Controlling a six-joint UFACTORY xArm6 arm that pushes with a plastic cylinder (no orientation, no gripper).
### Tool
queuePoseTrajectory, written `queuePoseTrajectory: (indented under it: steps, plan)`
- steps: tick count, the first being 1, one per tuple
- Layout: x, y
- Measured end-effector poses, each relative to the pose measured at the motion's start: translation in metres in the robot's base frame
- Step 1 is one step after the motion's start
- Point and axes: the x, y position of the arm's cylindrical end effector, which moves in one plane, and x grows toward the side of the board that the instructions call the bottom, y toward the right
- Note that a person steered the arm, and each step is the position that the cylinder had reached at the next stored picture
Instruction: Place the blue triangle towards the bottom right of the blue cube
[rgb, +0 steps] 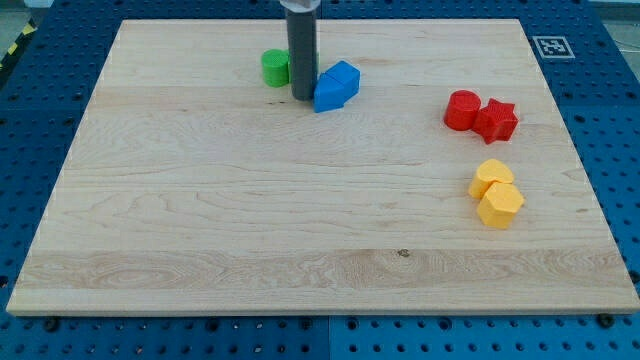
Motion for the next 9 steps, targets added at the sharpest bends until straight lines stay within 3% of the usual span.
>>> queuePoseTrajectory:
  steps: [1, 5, 7, 9]
  plan:
    - [0.028, 0.019]
    - [0.050, 0.028]
    - [0.050, 0.094]
    - [0.057, 0.114]
